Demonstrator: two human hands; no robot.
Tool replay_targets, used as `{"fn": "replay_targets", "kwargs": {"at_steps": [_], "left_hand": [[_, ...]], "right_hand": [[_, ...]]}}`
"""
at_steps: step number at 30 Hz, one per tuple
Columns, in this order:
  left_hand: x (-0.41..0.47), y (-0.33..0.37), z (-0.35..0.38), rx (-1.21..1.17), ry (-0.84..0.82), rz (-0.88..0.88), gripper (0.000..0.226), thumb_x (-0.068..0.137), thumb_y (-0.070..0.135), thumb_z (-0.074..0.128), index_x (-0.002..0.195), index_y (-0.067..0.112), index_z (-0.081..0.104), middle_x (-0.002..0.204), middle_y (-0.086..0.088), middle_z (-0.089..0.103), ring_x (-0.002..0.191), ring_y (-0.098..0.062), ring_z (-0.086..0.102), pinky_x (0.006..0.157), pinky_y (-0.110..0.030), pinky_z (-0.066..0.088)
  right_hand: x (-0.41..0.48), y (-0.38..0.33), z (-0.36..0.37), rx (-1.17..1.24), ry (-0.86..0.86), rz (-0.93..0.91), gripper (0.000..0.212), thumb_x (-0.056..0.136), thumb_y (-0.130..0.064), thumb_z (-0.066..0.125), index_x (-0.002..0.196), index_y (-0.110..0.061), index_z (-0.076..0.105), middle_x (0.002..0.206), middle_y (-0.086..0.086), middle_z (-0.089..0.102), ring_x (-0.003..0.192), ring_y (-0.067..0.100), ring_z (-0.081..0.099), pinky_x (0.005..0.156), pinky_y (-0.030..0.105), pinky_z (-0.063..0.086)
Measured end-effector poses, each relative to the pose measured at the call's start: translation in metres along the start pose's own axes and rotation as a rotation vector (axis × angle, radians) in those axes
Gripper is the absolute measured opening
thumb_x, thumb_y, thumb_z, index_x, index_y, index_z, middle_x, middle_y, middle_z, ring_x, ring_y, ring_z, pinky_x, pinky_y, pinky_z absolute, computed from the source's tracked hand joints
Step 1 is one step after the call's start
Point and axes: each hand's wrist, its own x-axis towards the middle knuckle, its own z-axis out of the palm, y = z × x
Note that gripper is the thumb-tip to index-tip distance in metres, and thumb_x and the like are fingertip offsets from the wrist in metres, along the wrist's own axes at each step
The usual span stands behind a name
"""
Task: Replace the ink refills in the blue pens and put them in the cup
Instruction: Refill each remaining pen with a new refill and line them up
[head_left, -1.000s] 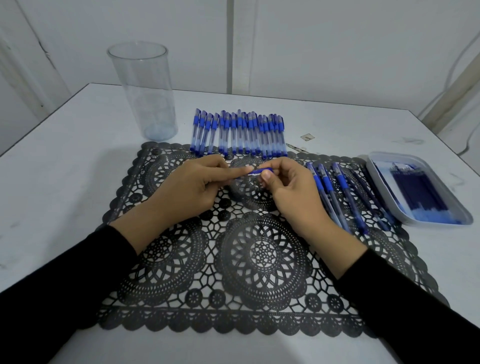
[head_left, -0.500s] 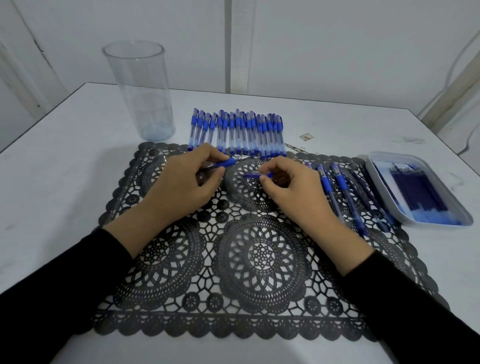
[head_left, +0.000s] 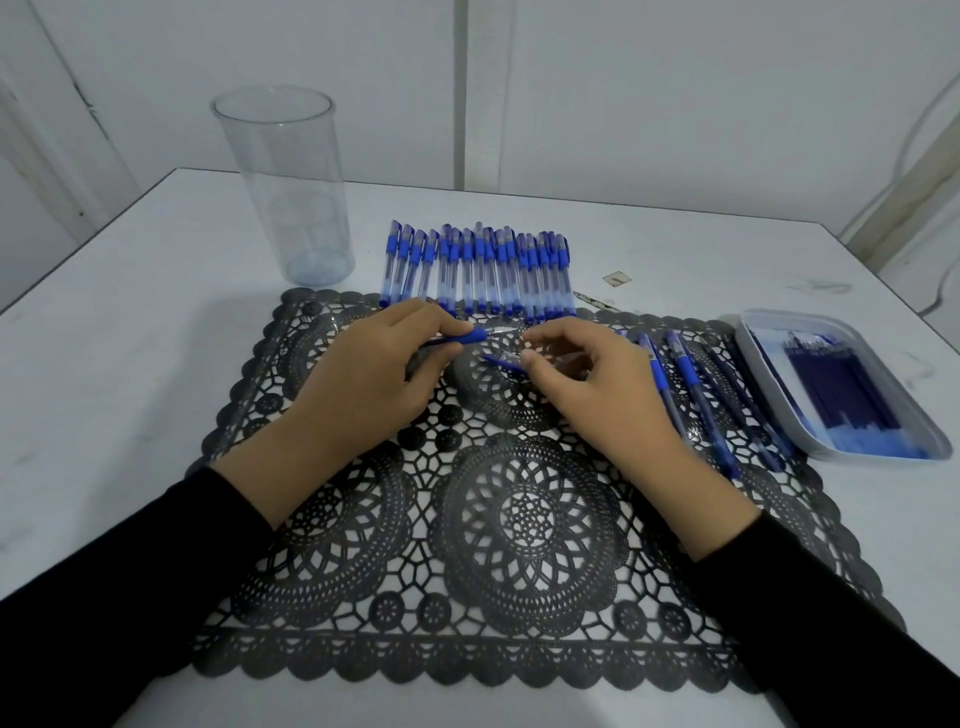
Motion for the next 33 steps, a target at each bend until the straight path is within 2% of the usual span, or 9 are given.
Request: {"fn": "replay_targets", "kwargs": {"at_steps": [6,10,14,17,19,23,26,30,33], "left_hand": [[0.003,0.008,-0.002,-0.082,0.059,0.039,0.018,0.091,0.008,0.07,0.109,0.01,0.071,0.088,-0.002,0.071,0.062,-0.023,0.063,0.055,-0.038,0.05],[0.004,0.014,-0.001,-0.156,0.049,0.068,0.019,0.09,0.007,0.07,0.109,0.008,0.072,0.086,-0.002,0.072,0.065,-0.017,0.063,0.057,-0.034,0.05],[0.004,0.014,0.0,-0.193,0.056,0.042,0.021,0.089,0.006,0.071,0.109,0.01,0.072,0.083,0.0,0.073,0.066,-0.016,0.064,0.056,-0.034,0.05],[0.003,0.013,-0.001,-0.188,0.062,0.041,0.021,0.088,0.005,0.072,0.109,0.01,0.073,0.083,0.0,0.073,0.065,-0.014,0.064,0.056,-0.032,0.05],[0.003,0.013,-0.001,-0.188,0.061,0.046,0.021,0.088,0.007,0.072,0.109,0.01,0.073,0.084,0.001,0.073,0.067,-0.012,0.064,0.058,-0.03,0.051],[0.003,0.013,-0.001,-0.179,0.05,0.057,0.021,0.088,0.007,0.071,0.109,0.011,0.073,0.087,0.0,0.074,0.068,-0.014,0.065,0.059,-0.031,0.052],[0.003,0.012,-0.001,-0.173,0.049,0.06,0.021,0.087,0.005,0.072,0.108,0.009,0.073,0.086,0.0,0.073,0.067,-0.013,0.064,0.058,-0.029,0.051],[0.003,0.011,0.0,-0.181,0.031,0.063,0.02,0.088,0.005,0.072,0.107,0.007,0.074,0.088,0.0,0.073,0.07,-0.013,0.066,0.061,-0.029,0.053],[0.003,0.01,0.0,-0.178,0.033,0.061,0.021,0.087,0.004,0.072,0.108,0.007,0.074,0.087,0.0,0.073,0.069,-0.015,0.066,0.06,-0.032,0.052]], "right_hand": [[0.0,-0.013,-0.006,0.282,-0.047,-0.038,0.014,0.091,-0.026,0.067,0.103,-0.019,0.072,0.081,-0.011,0.065,0.072,0.0,0.057,0.067,0.013,0.045],[-0.001,-0.013,-0.006,0.28,-0.08,-0.119,0.005,0.09,-0.017,0.068,0.093,-0.014,0.071,0.074,-0.012,0.061,0.068,0.0,0.053,0.064,0.011,0.04],[0.0,-0.01,-0.008,0.305,-0.129,-0.162,0.014,0.088,-0.007,0.069,0.099,-0.015,0.067,0.086,-0.004,0.061,0.076,0.008,0.055,0.07,0.017,0.043],[0.0,-0.014,-0.009,0.356,-0.119,-0.106,0.021,0.086,-0.021,0.072,0.105,-0.018,0.064,0.092,0.002,0.062,0.078,0.012,0.057,0.07,0.023,0.049],[0.0,-0.015,-0.01,0.259,-0.107,-0.097,0.013,0.091,-0.031,0.065,0.095,-0.019,0.064,0.077,-0.007,0.06,0.066,0.002,0.052,0.06,0.018,0.043],[0.001,-0.013,-0.013,0.284,-0.169,-0.083,0.008,0.09,-0.015,0.068,0.097,-0.017,0.065,0.082,-0.009,0.06,0.07,0.002,0.053,0.062,0.022,0.046],[0.0,-0.014,-0.013,0.3,-0.182,-0.043,0.016,0.088,-0.028,0.069,0.099,-0.017,0.066,0.085,-0.001,0.065,0.071,0.009,0.057,0.064,0.025,0.05],[0.0,-0.013,-0.012,0.261,-0.186,-0.081,0.005,0.093,-0.015,0.064,0.098,-0.015,0.066,0.084,-0.004,0.064,0.072,0.011,0.057,0.065,0.024,0.049],[-0.001,-0.013,-0.012,0.298,-0.195,-0.04,0.011,0.092,-0.021,0.066,0.102,-0.019,0.064,0.09,0.004,0.065,0.075,0.014,0.059,0.068,0.027,0.052]]}}
